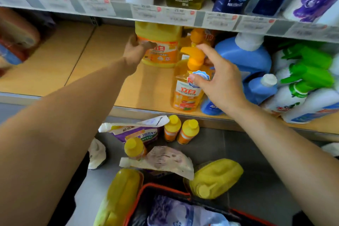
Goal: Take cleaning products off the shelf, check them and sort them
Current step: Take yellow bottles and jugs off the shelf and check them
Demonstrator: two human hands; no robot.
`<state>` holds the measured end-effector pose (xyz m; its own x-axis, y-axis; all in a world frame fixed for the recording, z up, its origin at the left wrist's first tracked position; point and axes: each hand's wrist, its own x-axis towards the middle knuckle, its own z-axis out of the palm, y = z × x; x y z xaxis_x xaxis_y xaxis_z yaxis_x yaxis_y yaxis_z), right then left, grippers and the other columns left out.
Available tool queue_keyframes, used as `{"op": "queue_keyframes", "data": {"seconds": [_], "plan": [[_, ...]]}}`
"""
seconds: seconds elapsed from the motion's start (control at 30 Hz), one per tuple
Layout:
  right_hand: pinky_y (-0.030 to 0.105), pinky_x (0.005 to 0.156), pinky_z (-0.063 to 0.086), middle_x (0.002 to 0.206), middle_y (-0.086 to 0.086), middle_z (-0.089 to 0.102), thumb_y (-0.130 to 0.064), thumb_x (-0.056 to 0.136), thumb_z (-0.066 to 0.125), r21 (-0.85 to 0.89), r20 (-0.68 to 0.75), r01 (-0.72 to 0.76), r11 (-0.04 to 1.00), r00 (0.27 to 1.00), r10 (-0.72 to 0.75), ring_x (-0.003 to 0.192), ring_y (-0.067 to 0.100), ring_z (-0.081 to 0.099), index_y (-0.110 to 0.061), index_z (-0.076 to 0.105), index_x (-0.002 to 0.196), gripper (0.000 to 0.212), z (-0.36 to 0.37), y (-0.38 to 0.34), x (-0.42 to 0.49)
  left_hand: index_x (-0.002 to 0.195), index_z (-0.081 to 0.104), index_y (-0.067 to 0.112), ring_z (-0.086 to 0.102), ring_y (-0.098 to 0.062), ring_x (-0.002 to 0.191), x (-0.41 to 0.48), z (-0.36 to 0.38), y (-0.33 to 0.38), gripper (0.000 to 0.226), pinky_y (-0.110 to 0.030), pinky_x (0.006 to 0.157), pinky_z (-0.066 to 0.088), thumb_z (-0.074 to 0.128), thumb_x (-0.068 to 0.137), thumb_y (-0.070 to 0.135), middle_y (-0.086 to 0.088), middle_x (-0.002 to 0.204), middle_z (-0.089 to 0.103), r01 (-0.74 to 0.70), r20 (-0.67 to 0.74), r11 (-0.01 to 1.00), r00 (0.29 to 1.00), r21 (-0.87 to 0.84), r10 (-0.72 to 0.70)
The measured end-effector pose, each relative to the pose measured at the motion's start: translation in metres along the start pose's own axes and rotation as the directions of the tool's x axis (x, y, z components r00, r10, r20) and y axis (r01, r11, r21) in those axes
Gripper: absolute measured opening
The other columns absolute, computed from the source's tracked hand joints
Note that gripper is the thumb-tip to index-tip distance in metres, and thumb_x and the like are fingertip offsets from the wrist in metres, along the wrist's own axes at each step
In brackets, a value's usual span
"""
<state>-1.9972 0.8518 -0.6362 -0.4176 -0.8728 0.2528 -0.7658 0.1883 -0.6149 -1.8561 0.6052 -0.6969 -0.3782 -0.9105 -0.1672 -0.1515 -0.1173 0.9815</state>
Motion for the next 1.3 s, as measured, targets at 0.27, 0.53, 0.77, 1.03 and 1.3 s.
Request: {"op": "queue_keyframes", "data": {"seconds": [0.27,0.53,0.77,1.03,1.3], "plan": [[0.047,0.090,0.052,0.114,0.001,0.069,-0.043,0.085,0.074,-0.047,-0.001,-0.001,0.999,1.000,0.001,0.110,0.021,0.061,-0.044,0.038,0.147,0.072,0.000,-0.001,-0.001,0.119,0.051,0.017,0.060,-0.010,0.101,-0.033,-0.002,-0.041,0.087,-0.029,0.088,0.055,0.093,0.048,0.047,0.000,0.113,0.060,-0.133,-0.171,0.981,0.973,0.142,0.157],[0.046,0.089,0.054,0.119,-0.003,0.068,-0.041,0.086,0.074,-0.036,0.024,0.020,0.999,1.000,-0.019,0.110,0.020,0.062,-0.042,0.036,0.149,0.073,-0.002,0.002,0.001,0.131,0.054,0.022,0.065,-0.014,0.114,-0.031,0.015,-0.020,0.097,-0.045,0.095,0.058,0.099,0.049,0.051,0.004,0.123,0.066,-0.227,-0.060,0.952,0.968,0.205,0.244],[0.043,0.084,0.054,0.117,-0.001,0.067,-0.041,0.088,0.072,-0.073,-0.023,0.088,0.993,0.996,-0.090,0.108,0.024,0.060,-0.039,0.035,0.150,0.072,0.002,0.008,0.000,0.128,0.057,0.013,0.064,-0.022,0.113,-0.080,-0.008,-0.019,0.092,-0.050,0.094,0.056,0.096,0.053,0.047,-0.003,0.122,0.067,-0.213,-0.094,0.923,0.963,0.319,0.254],[0.036,0.087,0.043,0.138,0.005,0.056,-0.034,0.092,0.069,-0.060,0.112,0.124,0.990,0.987,-0.117,0.125,0.029,0.052,-0.039,0.014,0.157,0.085,-0.002,0.012,0.001,0.114,0.063,0.025,0.063,-0.020,0.093,-0.142,-0.064,0.042,0.090,-0.035,0.076,0.050,0.074,0.040,0.076,0.006,0.101,0.067,-0.229,0.100,0.617,0.967,0.753,0.236],[0.030,0.113,0.029,0.162,-0.001,0.030,-0.032,0.090,0.073,0.206,0.278,0.023,0.978,0.957,-0.081,0.147,0.017,0.030,-0.028,0.013,0.159,0.092,-0.052,-0.025,-0.018,0.111,0.068,0.029,0.065,-0.019,0.090,-0.224,-0.090,0.114,0.089,-0.040,0.079,0.055,0.076,0.035,0.073,0.008,0.097,0.071,-0.300,0.255,0.495,0.954,0.815,0.158]]}}
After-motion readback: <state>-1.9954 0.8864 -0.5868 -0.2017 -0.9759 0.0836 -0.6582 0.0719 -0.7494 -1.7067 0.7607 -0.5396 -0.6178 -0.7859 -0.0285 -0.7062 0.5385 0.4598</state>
